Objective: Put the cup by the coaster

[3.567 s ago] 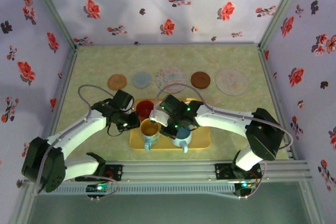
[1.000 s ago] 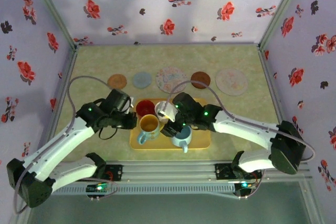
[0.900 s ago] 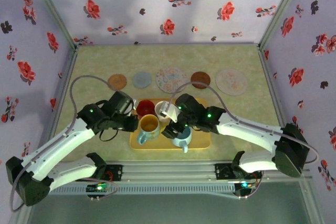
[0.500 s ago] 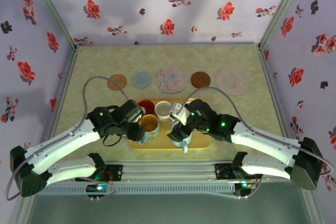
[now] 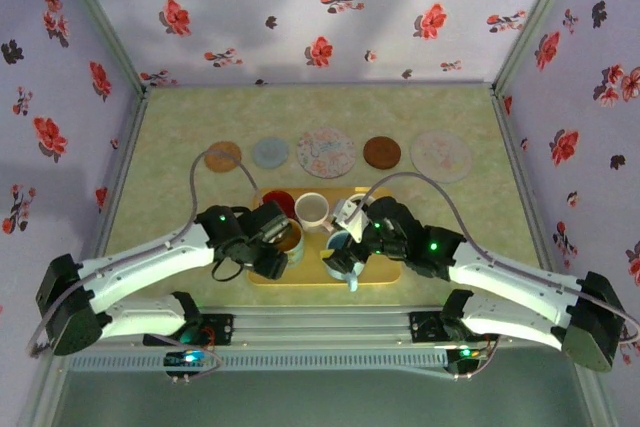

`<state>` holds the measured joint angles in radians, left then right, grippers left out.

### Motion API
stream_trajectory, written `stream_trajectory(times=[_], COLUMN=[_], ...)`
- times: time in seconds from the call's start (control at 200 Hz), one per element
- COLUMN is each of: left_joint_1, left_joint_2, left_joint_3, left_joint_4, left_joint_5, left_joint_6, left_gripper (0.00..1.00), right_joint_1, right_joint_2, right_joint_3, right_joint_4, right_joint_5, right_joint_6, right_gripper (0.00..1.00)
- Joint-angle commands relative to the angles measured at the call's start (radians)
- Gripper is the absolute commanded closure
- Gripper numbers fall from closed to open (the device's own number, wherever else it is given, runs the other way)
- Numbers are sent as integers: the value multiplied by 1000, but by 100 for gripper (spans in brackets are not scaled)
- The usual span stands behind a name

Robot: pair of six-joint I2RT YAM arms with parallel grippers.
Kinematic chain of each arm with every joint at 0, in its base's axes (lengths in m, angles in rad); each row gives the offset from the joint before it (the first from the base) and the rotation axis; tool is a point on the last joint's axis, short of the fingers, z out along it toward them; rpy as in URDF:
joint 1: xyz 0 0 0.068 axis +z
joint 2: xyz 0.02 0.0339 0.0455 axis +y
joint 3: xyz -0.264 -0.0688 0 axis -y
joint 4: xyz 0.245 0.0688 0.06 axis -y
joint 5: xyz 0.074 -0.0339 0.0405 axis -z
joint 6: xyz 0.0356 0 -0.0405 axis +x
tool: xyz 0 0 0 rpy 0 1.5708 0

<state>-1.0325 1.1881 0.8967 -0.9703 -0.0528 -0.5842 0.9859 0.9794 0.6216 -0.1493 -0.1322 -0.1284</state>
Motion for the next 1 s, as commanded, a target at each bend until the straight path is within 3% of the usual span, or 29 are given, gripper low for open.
stream_trajectory(times=[0.0, 0.44, 0.575, 0.995], left_joint_1=[-9, -5, 0, 15], left_joint_2=[33, 123, 122, 143], left_joint_3=[-1, -29, -59, -73], left_joint_4=[18, 47, 125, 162], left_joint_5=[-10, 7, 10, -1], left_joint_6=[4, 29, 20, 14], left_gripper=[38, 36, 36, 49], right_joint_1=[1, 2, 1, 0], right_joint_2=[-14, -14, -16, -15], right_joint_3=[-16, -32, -40, -36], right_joint_4=[52, 80, 91, 81], right_joint_5=[20, 29, 33, 40], right_joint_6=[18, 19, 32, 19], right_gripper=[1, 1, 1, 1])
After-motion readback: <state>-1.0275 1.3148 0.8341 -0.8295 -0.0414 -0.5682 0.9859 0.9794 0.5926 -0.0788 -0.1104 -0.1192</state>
